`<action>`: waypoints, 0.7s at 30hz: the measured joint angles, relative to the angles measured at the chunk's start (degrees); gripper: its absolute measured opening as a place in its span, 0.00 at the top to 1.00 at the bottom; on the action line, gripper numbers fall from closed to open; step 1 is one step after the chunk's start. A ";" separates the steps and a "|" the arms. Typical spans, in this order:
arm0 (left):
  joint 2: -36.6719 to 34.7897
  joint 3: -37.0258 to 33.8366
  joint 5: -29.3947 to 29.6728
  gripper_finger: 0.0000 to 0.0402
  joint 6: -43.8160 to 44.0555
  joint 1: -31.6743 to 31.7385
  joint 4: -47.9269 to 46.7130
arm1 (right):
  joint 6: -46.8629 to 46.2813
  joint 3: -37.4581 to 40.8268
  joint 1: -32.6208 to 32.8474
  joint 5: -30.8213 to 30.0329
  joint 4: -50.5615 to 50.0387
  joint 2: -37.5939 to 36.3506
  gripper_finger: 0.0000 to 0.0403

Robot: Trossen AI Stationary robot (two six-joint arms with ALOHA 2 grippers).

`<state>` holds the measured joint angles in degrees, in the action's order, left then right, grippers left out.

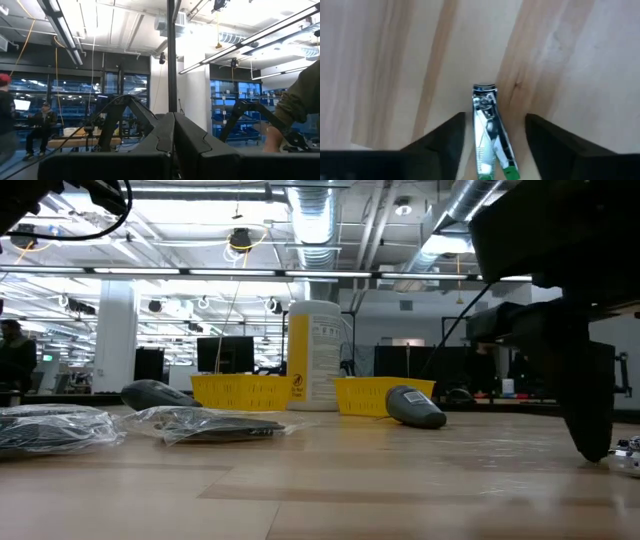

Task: Pick & Place Travel size toiletries
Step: Put the nail cutter into the green bin

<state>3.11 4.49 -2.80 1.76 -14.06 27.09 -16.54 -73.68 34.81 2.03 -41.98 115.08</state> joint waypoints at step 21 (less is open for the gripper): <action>0.00 0.00 0.01 0.99 0.02 0.00 0.00 | -2.97 -3.30 -0.50 1.75 -0.23 -2.54 0.90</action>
<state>3.11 4.49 -2.79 1.78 -14.06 27.09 -19.51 -76.98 34.30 3.78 -42.22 112.53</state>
